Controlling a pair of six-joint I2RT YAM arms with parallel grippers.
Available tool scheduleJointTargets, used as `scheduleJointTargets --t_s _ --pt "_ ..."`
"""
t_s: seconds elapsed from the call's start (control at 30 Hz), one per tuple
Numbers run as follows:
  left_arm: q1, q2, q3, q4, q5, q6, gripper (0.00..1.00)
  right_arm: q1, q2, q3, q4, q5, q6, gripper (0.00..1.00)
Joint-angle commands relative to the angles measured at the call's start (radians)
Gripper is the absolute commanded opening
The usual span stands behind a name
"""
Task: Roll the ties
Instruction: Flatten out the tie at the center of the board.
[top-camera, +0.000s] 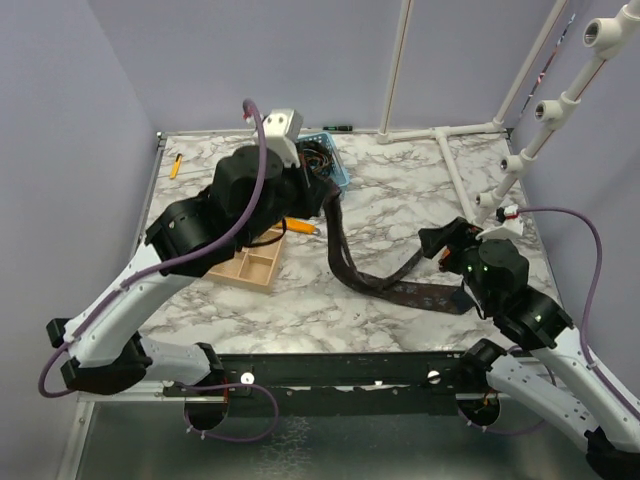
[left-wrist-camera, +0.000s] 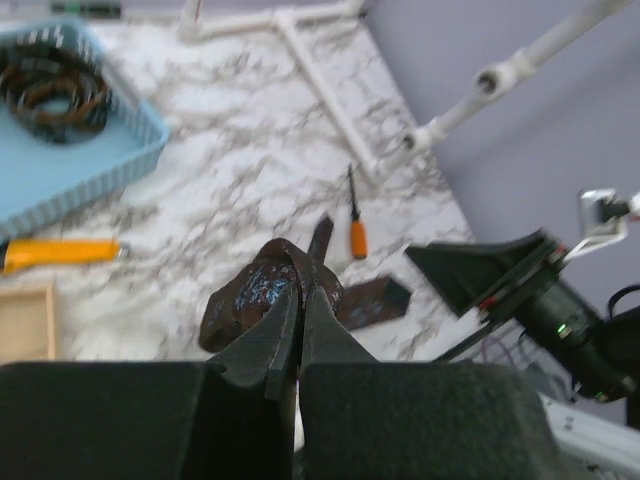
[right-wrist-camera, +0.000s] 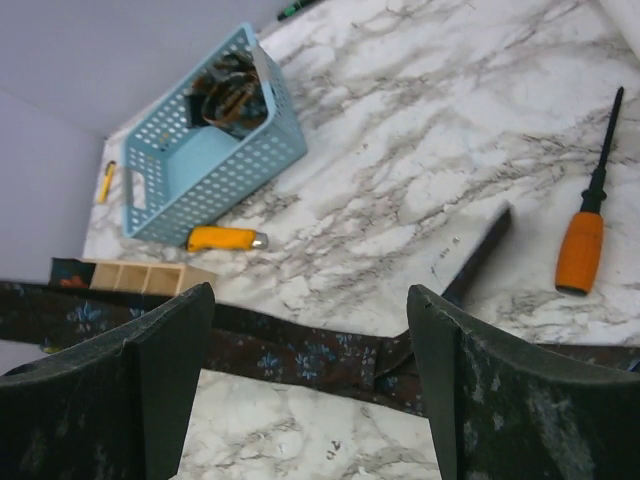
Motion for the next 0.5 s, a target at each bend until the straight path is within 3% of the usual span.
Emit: scheduleJointTargets --t_s 0.0,0.1,0.2,0.47 --pt "0.002 0.216 0.374 -0.064 0.071 0.129 0.00 -0.005 -0.030 0.032 0.023 -0.028 -0.029 0.83" --pt "0.003 0.350 0.634 -0.073 0.118 0.142 0.00 -0.005 -0.033 0.043 0.000 -0.039 -0.004 0.83" --pt "0.002 0.416 0.742 -0.029 0.132 0.140 0.00 -0.005 -0.033 0.018 0.022 -0.156 0.053 0.83" --pt "0.002 0.350 0.610 0.269 0.085 0.123 0.00 -0.004 -0.188 -0.266 0.470 -0.598 0.111 0.76"
